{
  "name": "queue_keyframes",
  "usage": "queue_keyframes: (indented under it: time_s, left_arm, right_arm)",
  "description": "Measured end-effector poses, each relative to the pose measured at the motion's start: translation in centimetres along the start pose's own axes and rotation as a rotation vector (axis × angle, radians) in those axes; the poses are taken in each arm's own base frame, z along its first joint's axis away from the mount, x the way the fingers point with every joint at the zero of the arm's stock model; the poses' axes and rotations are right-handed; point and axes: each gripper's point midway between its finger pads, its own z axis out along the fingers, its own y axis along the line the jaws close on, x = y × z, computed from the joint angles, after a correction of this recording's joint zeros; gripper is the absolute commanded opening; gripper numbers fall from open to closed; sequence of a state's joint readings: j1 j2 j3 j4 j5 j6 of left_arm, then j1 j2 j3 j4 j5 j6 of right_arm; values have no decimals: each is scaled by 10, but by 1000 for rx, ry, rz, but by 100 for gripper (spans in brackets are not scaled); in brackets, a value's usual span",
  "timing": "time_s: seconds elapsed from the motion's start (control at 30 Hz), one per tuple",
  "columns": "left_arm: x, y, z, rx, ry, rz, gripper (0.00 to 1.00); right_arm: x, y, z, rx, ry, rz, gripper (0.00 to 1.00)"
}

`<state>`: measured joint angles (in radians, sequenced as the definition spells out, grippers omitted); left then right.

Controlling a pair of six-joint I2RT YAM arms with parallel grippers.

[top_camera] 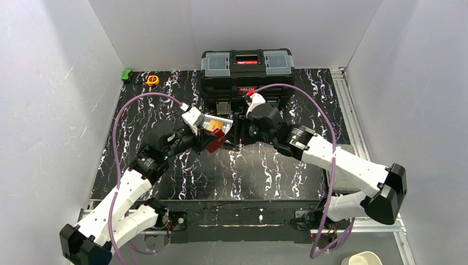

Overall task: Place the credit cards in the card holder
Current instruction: Open the card holder at the center of the board.

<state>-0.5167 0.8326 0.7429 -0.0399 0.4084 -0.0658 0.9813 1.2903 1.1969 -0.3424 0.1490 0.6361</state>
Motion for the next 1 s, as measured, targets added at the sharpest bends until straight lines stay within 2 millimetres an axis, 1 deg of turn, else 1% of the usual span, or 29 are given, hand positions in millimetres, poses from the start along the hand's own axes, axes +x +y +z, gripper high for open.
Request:
queue_keyframes:
  time_s: [0.2,0.27,0.4,0.63,0.77,0.9,1.0]
  left_arm:
    - [-9,-3,1,-2,-38,49,0]
    - [-10,-3,1,-1,-41,54,0]
    - [-10,-3,1,-4,-41,53,0]
    - [-10,-6,2,1,-41,43,0]
    - [-10,-3,2,-20,-43,34,0]
    - [-10,5,3,-63,-41,30,0]
    - [-9,8,3,-77,-37,28,0]
  right_arm:
    - [-1,0,17,-18,54,68,53]
    - [0,3,21,-28,68,78,53]
    - [2,7,23,-41,83,94,53]
    - [-2,11,24,-45,76,124,53]
    - [-5,11,29,-23,80,147,50]
    - [-8,13,37,16,101,162,48]
    - [-8,11,40,45,102,163,46]
